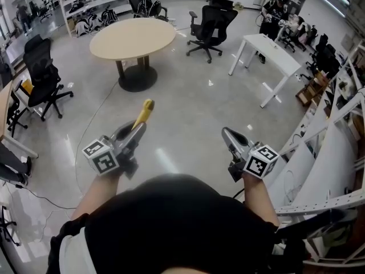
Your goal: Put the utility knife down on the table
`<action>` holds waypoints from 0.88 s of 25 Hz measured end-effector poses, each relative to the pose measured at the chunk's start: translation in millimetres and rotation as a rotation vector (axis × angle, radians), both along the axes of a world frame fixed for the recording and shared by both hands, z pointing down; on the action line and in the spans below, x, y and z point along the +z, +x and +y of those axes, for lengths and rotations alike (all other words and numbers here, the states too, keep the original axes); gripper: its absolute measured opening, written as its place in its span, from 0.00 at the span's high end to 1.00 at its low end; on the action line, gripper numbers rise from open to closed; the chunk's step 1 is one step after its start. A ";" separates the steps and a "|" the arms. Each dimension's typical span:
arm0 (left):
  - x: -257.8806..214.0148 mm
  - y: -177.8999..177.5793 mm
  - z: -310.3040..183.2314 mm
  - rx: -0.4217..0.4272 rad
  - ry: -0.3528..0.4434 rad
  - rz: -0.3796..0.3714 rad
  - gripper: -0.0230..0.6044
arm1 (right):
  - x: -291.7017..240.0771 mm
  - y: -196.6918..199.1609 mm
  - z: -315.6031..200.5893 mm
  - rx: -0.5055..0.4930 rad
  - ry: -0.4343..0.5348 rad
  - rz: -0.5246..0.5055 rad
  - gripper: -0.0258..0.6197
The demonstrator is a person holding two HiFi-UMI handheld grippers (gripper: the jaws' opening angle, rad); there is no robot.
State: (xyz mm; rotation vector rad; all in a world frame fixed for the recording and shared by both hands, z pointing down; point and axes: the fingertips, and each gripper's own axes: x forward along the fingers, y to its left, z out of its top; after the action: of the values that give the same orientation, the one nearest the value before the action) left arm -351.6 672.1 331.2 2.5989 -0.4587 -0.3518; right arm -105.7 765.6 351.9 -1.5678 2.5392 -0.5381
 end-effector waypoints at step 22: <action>6.4 150.4 44.9 0.091 -0.008 -0.054 0.87 | 20.1 133.1 49.4 0.039 -0.022 -0.049 0.94</action>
State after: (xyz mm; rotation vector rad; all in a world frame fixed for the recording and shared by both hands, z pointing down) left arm -201.2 717.1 337.6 2.6161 -0.3580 -0.2493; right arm 27.4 815.0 372.1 -1.5872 2.4696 -0.5941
